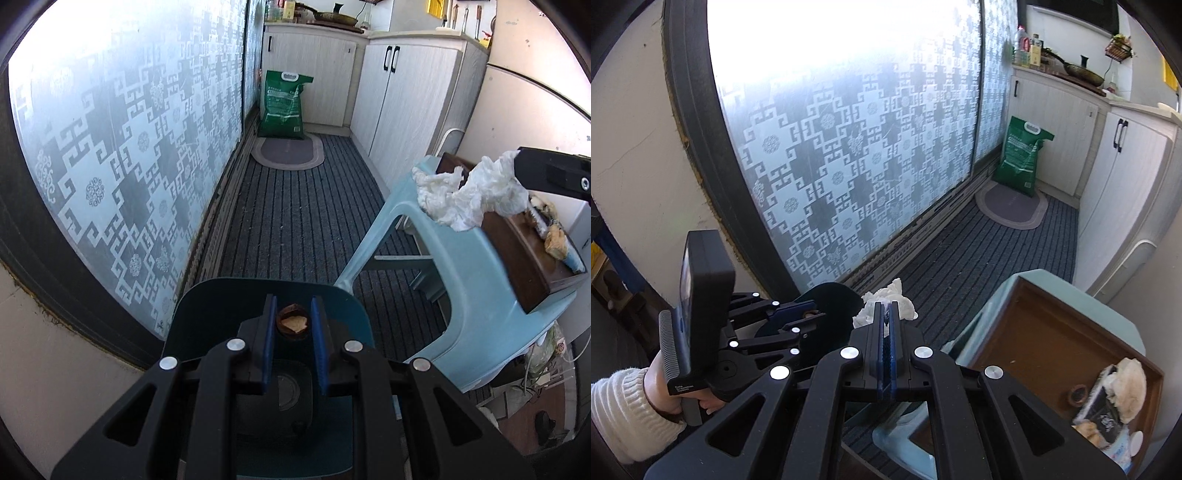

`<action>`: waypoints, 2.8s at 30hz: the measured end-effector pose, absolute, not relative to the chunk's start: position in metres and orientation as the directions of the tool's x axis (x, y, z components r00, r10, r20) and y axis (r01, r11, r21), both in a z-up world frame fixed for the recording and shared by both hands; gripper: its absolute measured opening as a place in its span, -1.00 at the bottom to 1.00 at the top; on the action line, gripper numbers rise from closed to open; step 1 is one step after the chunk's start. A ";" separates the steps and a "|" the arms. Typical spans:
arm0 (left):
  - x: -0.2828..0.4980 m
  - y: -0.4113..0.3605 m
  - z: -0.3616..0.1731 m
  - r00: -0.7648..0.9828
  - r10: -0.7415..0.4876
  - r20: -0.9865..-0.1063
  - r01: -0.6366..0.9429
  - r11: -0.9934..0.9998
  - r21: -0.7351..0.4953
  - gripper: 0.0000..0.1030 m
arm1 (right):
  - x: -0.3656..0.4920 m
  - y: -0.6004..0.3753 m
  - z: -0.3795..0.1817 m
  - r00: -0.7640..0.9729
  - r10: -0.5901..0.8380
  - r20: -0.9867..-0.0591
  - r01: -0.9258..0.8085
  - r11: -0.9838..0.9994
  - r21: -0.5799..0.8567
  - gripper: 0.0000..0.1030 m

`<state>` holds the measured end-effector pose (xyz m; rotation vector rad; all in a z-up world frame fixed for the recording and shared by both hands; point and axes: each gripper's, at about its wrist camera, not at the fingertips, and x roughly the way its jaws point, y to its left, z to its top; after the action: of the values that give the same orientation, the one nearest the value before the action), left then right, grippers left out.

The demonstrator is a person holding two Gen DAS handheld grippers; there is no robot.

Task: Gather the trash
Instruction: 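Carry the nut shell and the white tissue over the teal bin with both tools, then open the left tool to drop the nut shell while the right tool drops the tissue into the bin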

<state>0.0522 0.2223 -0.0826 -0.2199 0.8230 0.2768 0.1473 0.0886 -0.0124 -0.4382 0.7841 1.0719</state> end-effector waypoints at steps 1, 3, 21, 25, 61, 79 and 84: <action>0.052 0.224 -0.085 0.637 0.154 -0.755 -0.327 0.941 -0.084 -0.60 | 0.145 0.093 -0.016 0.240 0.606 -0.758 -0.904 0.424 0.053 -0.96; 0.051 0.225 -0.089 0.623 0.152 -0.767 -0.324 0.943 -0.076 -0.60 | 0.140 0.100 -0.021 0.228 0.598 -0.769 -0.910 0.411 0.050 -0.96; 0.043 0.245 -0.142 0.435 0.146 -0.889 -0.326 0.946 -0.003 -0.60 | 0.127 0.139 -0.059 0.135 0.524 -0.841 -0.916 0.390 0.096 -0.96; 0.040 0.252 -0.153 0.394 0.133 -0.909 -0.332 0.943 -0.006 -0.60 | 0.126 0.146 -0.072 0.117 0.498 -0.859 -0.913 0.395 0.104 -0.96; -0.009 0.259 -0.048 0.788 0.255 -0.561 -0.377 0.920 -0.111 -0.77 | 0.120 0.163 -0.170 0.047 0.255 -0.966 -0.920 0.388 0.058 -0.96; -0.043 0.239 0.010 0.909 0.253 -0.332 -0.341 0.908 -0.243 -0.69 | 0.107 0.157 -0.198 0.009 0.209 -0.978 -0.940 0.334 0.063 -0.27; -0.049 0.236 0.020 0.926 0.258 -0.275 -0.333 0.902 -0.275 -0.63 | 0.100 0.157 -0.172 0.048 0.289 -0.956 -0.953 0.299 0.043 -0.35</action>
<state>-0.0490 0.2362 0.0200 -0.3240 0.2356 0.3081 0.1004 0.1573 -0.1720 -0.7721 1.1183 1.1075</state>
